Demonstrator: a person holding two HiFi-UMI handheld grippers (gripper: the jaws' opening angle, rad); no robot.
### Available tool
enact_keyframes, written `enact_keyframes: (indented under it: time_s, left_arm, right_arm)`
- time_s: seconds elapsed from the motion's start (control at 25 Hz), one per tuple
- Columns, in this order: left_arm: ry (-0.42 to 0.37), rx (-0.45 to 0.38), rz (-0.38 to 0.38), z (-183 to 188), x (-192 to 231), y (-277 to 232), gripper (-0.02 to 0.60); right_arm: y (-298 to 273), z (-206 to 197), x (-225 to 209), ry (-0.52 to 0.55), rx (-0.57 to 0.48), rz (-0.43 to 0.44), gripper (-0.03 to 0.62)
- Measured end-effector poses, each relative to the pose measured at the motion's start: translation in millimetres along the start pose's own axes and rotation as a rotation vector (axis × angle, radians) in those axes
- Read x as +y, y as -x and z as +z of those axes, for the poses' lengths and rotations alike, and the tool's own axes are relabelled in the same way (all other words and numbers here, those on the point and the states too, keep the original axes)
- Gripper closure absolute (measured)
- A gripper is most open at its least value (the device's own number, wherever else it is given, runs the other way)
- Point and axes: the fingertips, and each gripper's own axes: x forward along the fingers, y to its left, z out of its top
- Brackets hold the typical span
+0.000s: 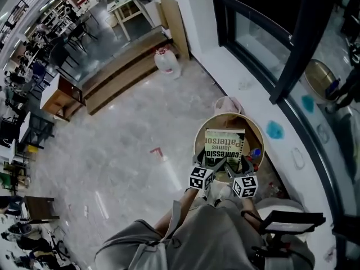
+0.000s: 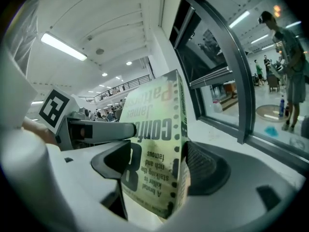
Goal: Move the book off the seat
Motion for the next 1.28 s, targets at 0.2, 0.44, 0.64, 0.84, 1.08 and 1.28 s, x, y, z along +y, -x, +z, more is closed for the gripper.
enact_keyframes:
  time_s: [0.2, 0.44, 0.64, 0.84, 1.08, 1.28]
  left_arm:
    - [-0.006, 0.039, -0.051, 1, 7, -17, 0.114]
    - [0.023, 0.098, -0.06, -15, 31, -27, 0.114]
    - [0.067, 0.208, -0.047, -79, 60, -51, 0.114]
    - [0.1, 0.284, -0.014, -156, 92, -96, 0.114]
    - [0.16, 0.438, -0.03, -282, 119, -153, 0.114]
    - [0.278, 0.543, 0.037, -368, 136, -192, 0.114]
  right_arm:
    - [-9, 0, -8, -0.016, 0.02, -0.046, 0.243]
    - [-35, -18, -8, -0.053, 0.074, -0.09, 0.243]
    - [-60, -80, -15, -0.102, 0.162, -0.12, 0.243]
    - [-95, -156, -37, -0.148, 0.216, -0.19, 0.243]
    - [-135, -278, -86, -0.245, 0.333, -0.272, 0.243]
    - [-157, -360, -121, -0.315, 0.417, -0.346, 0.243]
